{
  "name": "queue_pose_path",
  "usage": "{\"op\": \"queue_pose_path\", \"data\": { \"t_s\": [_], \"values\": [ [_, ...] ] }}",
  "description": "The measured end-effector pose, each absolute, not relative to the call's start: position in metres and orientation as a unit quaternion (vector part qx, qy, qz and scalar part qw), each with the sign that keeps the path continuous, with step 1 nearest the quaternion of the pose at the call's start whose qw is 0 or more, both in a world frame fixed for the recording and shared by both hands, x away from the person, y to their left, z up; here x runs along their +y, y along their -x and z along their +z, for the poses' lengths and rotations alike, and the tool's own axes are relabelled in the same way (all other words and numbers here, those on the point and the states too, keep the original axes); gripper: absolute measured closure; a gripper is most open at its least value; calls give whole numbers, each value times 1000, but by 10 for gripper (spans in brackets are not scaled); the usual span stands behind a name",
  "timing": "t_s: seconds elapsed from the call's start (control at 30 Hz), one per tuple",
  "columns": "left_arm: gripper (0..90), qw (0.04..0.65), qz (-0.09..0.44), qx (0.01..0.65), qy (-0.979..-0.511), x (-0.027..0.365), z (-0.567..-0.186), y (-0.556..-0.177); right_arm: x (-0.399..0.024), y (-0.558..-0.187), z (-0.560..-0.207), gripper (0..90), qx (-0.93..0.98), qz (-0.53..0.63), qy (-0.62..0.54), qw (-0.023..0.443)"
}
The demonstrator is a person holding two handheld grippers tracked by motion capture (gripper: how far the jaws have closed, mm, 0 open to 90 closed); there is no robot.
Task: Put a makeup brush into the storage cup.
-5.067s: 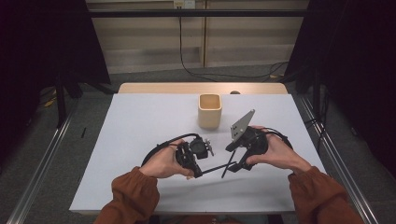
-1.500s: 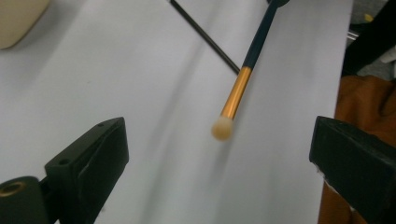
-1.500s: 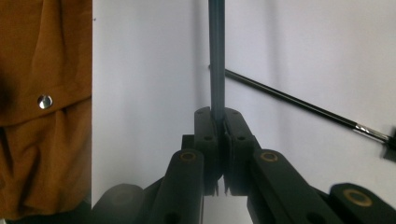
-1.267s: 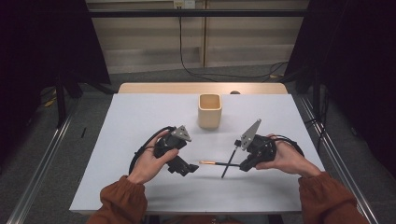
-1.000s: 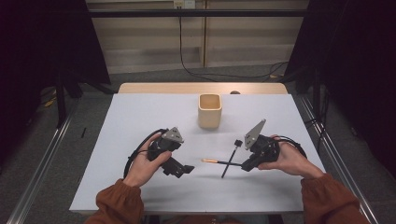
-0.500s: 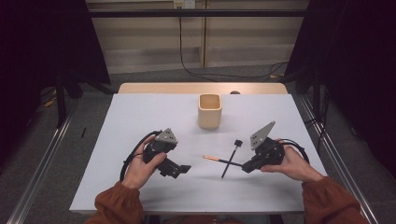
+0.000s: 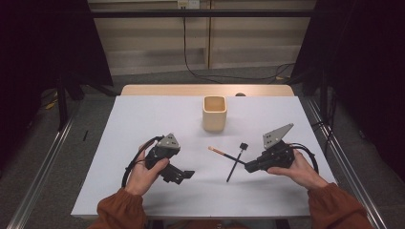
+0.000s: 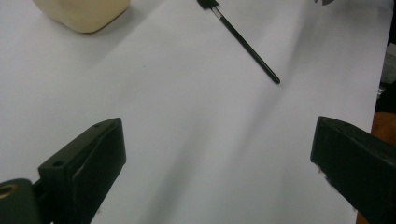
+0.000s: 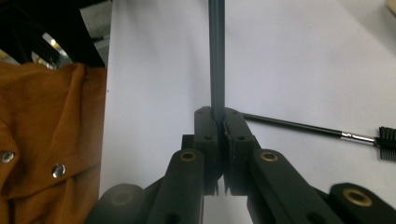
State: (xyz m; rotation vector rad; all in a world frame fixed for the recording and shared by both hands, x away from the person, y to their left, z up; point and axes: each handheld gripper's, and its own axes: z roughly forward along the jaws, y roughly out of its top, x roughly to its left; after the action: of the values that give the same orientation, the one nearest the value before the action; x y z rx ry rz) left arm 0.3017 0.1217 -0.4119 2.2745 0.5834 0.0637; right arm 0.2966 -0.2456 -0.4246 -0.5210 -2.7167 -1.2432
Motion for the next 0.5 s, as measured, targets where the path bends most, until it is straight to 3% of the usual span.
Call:
{"op": "queue_pose_path", "data": {
  "t_s": [0.5],
  "values": [
    [34,392,28,229,-891,123,-415,-300,-247,-291,-426,860,-856,-491,159,39]
  ]
}}
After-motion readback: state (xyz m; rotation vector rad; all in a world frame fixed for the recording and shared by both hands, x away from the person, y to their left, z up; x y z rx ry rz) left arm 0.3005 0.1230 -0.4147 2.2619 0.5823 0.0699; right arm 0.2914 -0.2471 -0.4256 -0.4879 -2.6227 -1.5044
